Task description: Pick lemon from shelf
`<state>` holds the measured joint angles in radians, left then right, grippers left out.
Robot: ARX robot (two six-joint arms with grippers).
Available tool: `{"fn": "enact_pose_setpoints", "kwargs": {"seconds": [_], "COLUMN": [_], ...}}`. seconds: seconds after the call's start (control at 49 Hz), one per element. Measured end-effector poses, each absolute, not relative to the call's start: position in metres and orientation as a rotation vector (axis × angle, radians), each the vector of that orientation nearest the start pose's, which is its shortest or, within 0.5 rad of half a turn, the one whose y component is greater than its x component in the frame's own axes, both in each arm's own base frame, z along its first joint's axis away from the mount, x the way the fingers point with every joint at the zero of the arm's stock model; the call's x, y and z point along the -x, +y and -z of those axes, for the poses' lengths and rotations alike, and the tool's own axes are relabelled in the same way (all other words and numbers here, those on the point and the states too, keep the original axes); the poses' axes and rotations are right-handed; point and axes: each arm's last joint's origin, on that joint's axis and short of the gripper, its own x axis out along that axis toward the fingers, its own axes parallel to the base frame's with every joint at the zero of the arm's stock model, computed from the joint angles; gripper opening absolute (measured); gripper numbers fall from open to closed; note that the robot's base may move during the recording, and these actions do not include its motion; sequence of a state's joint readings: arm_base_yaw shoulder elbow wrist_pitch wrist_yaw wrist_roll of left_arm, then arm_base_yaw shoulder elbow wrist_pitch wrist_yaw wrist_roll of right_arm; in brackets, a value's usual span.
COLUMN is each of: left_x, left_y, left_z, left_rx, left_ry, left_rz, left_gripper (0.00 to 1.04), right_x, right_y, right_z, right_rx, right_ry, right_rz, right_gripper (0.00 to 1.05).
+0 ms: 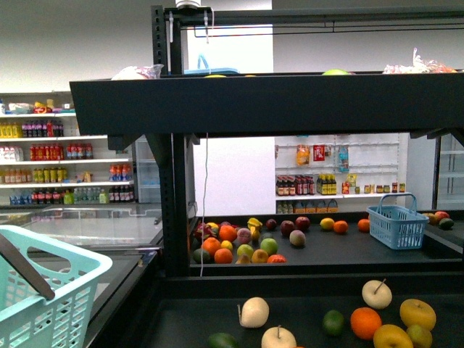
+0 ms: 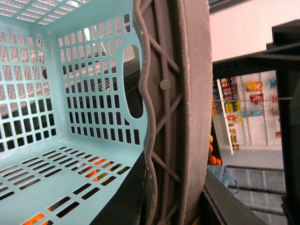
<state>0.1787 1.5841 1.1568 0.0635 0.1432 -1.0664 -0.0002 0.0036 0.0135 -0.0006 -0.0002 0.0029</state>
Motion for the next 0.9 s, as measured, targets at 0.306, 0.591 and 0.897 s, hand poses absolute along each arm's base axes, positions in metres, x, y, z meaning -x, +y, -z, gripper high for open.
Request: {"fn": "enact_pose_setpoints", "kwargs": {"seconds": [0.306, 0.591, 0.897], "left_x": [-0.325, -0.327, -0.342], "left_y": [0.015, -0.012, -0.087], "left_z": [-0.315, -0.337, -0.323], "left_rx": [0.625, 0.511, 0.479], "left_ry": [0.503, 0.474, 0.575], "left_rz": [0.171, 0.337, 0.515], "left_gripper": [0.19, 0.18, 0.18], "right_x": [-0.097, -0.097, -0.097], "right_y": [0.0, 0.0, 0.0], "right_z": [-0.168, -0.168, -0.168], "right_rx": [-0.003, -0.003, -0.003], "right_ry": [-0.009, -0.009, -0.009], "right_rz": [0.0, 0.0, 0.0], "right_gripper": [0.97, 0.97, 0.97]}}
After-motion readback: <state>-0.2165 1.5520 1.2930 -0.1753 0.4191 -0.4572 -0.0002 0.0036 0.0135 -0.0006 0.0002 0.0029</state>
